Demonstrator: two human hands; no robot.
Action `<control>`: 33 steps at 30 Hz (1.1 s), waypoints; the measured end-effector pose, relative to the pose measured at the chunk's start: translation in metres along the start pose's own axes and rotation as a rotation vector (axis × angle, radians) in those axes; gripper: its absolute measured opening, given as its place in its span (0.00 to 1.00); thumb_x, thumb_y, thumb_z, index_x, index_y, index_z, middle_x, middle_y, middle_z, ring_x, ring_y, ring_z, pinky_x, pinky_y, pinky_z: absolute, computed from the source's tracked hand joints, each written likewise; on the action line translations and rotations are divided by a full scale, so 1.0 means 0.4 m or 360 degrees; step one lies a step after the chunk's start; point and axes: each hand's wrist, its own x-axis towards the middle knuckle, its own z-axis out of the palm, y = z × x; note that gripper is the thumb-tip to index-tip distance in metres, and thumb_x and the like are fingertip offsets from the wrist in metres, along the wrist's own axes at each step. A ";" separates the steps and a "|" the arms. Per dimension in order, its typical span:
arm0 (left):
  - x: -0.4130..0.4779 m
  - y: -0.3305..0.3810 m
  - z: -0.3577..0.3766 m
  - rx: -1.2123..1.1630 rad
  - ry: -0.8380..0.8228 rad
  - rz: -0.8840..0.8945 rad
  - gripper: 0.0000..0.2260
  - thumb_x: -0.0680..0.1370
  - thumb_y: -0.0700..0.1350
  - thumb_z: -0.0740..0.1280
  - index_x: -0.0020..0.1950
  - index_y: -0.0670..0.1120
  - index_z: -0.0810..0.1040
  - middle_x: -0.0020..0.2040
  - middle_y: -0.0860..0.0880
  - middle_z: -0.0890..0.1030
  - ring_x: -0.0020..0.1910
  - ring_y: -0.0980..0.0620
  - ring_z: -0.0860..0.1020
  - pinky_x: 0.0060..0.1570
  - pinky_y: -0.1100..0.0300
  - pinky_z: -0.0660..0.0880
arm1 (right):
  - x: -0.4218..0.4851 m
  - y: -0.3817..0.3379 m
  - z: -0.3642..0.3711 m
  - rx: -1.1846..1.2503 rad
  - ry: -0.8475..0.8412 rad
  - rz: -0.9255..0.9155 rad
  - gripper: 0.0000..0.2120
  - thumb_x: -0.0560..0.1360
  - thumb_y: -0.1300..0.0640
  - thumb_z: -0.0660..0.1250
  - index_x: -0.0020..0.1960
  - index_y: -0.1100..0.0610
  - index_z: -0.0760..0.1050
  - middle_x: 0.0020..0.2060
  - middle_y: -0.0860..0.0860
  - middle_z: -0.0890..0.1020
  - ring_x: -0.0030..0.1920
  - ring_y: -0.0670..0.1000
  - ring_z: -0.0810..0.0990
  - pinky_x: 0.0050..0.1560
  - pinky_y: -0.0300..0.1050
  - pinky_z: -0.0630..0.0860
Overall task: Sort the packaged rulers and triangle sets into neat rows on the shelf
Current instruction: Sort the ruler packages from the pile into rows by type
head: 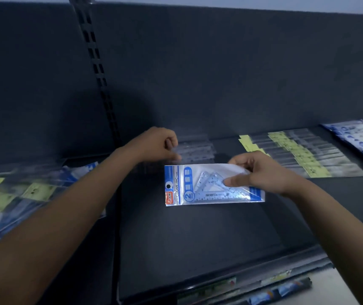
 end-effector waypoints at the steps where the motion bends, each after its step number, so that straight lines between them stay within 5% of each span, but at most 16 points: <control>1: 0.007 0.015 -0.001 -0.0063 0.0039 0.0050 0.12 0.69 0.51 0.77 0.45 0.46 0.81 0.39 0.54 0.81 0.37 0.60 0.77 0.42 0.64 0.74 | 0.006 0.003 -0.006 0.0026 -0.0009 -0.0001 0.05 0.68 0.61 0.76 0.41 0.58 0.80 0.34 0.50 0.83 0.35 0.48 0.81 0.35 0.37 0.73; 3: 0.020 0.068 0.000 -0.0255 0.0057 0.0115 0.13 0.71 0.57 0.73 0.44 0.48 0.82 0.37 0.55 0.81 0.34 0.64 0.75 0.41 0.68 0.73 | 0.013 0.010 -0.020 0.0066 -0.0033 -0.0013 0.05 0.68 0.62 0.76 0.41 0.59 0.80 0.34 0.51 0.83 0.35 0.48 0.80 0.35 0.38 0.74; 6: 0.039 0.173 0.006 -0.0486 -0.0332 0.0104 0.20 0.66 0.68 0.70 0.45 0.53 0.83 0.41 0.54 0.83 0.39 0.62 0.79 0.45 0.64 0.76 | 0.013 0.024 -0.062 0.0152 -0.0035 -0.0007 0.05 0.68 0.63 0.75 0.42 0.60 0.80 0.34 0.51 0.83 0.34 0.47 0.80 0.34 0.36 0.74; 9: 0.072 0.268 0.043 -0.0372 -0.0641 0.0159 0.15 0.68 0.60 0.75 0.47 0.52 0.81 0.43 0.51 0.85 0.41 0.55 0.83 0.49 0.55 0.78 | -0.006 0.044 -0.131 0.0177 0.0020 0.0020 0.05 0.68 0.63 0.75 0.42 0.59 0.80 0.33 0.50 0.82 0.33 0.46 0.79 0.34 0.35 0.73; 13: 0.135 0.401 0.123 -0.0359 -0.0517 0.0318 0.07 0.71 0.47 0.76 0.42 0.47 0.80 0.40 0.51 0.84 0.37 0.59 0.80 0.40 0.62 0.75 | -0.076 0.103 -0.254 0.0140 0.0196 0.0067 0.07 0.67 0.60 0.77 0.40 0.59 0.79 0.33 0.51 0.80 0.33 0.48 0.77 0.35 0.37 0.71; 22: 0.295 0.797 0.398 -0.0268 -0.0284 0.0257 0.12 0.69 0.54 0.77 0.39 0.49 0.79 0.32 0.55 0.81 0.26 0.65 0.73 0.26 0.73 0.66 | -0.339 0.385 -0.642 0.0246 0.0539 0.0059 0.09 0.64 0.62 0.78 0.40 0.60 0.80 0.31 0.49 0.81 0.30 0.44 0.77 0.30 0.32 0.71; 26: 0.367 0.961 0.552 -0.0141 -0.0191 0.0164 0.11 0.69 0.57 0.75 0.40 0.54 0.77 0.31 0.61 0.77 0.30 0.64 0.72 0.32 0.65 0.66 | -0.422 0.517 -0.824 0.0148 0.0591 0.0061 0.11 0.63 0.61 0.79 0.41 0.60 0.80 0.35 0.47 0.84 0.33 0.42 0.79 0.32 0.28 0.72; 31: 0.445 1.086 0.698 -0.0086 0.0047 -0.0035 0.18 0.69 0.58 0.75 0.53 0.51 0.79 0.46 0.55 0.78 0.46 0.55 0.77 0.45 0.60 0.73 | -0.438 0.656 -0.992 -0.0236 0.0674 0.0136 0.14 0.64 0.55 0.79 0.46 0.52 0.79 0.41 0.43 0.83 0.39 0.42 0.81 0.41 0.38 0.75; 33: 0.458 1.103 0.737 -0.0023 0.0100 -0.0115 0.20 0.70 0.57 0.75 0.56 0.49 0.78 0.53 0.54 0.79 0.53 0.53 0.77 0.54 0.56 0.74 | -0.432 0.697 -1.015 -0.0363 0.0711 0.0088 0.11 0.65 0.57 0.78 0.43 0.51 0.77 0.40 0.43 0.81 0.34 0.39 0.77 0.37 0.36 0.71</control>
